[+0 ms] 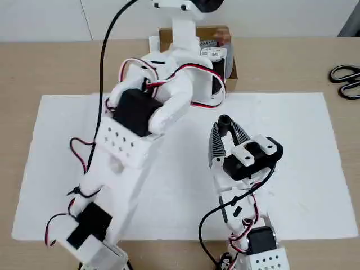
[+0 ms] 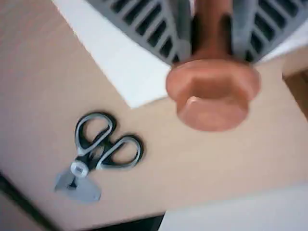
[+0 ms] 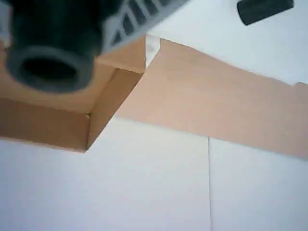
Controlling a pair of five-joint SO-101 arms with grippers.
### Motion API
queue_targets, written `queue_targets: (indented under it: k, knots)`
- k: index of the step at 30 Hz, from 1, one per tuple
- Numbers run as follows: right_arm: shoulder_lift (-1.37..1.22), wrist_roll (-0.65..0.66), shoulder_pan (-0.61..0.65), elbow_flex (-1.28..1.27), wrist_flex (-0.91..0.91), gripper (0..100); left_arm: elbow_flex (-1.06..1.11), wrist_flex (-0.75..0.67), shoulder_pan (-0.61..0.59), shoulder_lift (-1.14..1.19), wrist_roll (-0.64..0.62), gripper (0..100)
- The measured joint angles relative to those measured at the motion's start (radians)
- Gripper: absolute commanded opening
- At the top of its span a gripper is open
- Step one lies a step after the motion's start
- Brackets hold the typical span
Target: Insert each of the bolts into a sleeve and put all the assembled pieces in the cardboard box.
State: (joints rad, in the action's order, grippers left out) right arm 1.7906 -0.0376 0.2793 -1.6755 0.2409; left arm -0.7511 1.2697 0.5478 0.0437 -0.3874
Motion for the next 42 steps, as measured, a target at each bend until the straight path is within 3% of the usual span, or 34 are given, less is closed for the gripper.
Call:
queue_targets:
  k: [4,7,11,17,23,26,33,38,42]
  knots:
    - [0.000,0.000,0.000,0.000,0.000,0.4,-0.015,0.075,0.000,-0.110,0.078,1]
    - [0.000,0.000,0.000,0.000,0.000,0.4,-0.017,0.218,-0.002,-0.190,0.057,1]
    - [0.000,0.000,0.000,0.000,0.000,0.4,0.008,0.226,-0.069,-0.233,-0.012,1]
    - [0.000,0.000,0.000,0.000,0.029,0.4,0.292,0.057,-0.077,-0.287,-0.018,1]
    - [0.000,0.000,0.000,0.000,0.029,0.4,0.552,-0.031,-0.092,-0.537,0.120,1]
    - [0.000,0.000,0.000,0.000,0.029,0.4,0.740,-0.051,-0.115,-0.657,0.089,1]
    - [0.000,0.000,0.000,0.000,0.029,0.4,1.111,-0.276,-0.098,-0.736,0.055,1]
    - [0.000,0.000,0.000,0.000,0.029,0.4,1.267,-0.367,-0.044,-0.735,0.190,1]
    - [0.000,0.000,0.000,0.000,0.029,0.4,1.272,-0.540,-0.034,-0.736,0.264,1]
